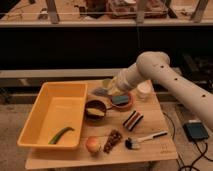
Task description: Place towel in tray
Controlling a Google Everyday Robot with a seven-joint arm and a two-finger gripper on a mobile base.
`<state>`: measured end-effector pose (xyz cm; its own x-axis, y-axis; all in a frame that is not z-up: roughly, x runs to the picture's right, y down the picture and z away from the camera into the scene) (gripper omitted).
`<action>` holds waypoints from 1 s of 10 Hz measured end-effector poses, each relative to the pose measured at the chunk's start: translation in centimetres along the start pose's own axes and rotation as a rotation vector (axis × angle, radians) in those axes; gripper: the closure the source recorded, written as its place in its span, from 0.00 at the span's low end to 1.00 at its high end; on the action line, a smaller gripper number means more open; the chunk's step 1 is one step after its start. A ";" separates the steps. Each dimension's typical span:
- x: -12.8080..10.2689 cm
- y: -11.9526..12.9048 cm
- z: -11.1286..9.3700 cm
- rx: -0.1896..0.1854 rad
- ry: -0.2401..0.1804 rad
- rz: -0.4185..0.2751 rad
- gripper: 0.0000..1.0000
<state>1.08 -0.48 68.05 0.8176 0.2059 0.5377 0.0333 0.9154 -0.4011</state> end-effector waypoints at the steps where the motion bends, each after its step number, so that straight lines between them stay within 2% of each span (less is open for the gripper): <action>1: -1.8 -0.4 0.9 -0.006 -0.017 -0.028 1.00; 3: -5.2 -0.6 2.7 -0.019 -0.026 -0.091 1.00; 6: -10.9 -1.0 7.2 -0.031 -0.026 -0.158 1.00; 8: -12.0 -2.1 10.4 -0.004 -0.036 -0.155 1.00; 9: -11.6 -2.4 11.8 0.002 -0.040 -0.145 1.00; 10: -10.3 -2.8 14.1 -0.004 -0.040 -0.123 1.00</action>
<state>-15.50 -0.28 74.06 0.7834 0.1055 0.6125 0.1345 0.9334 -0.3328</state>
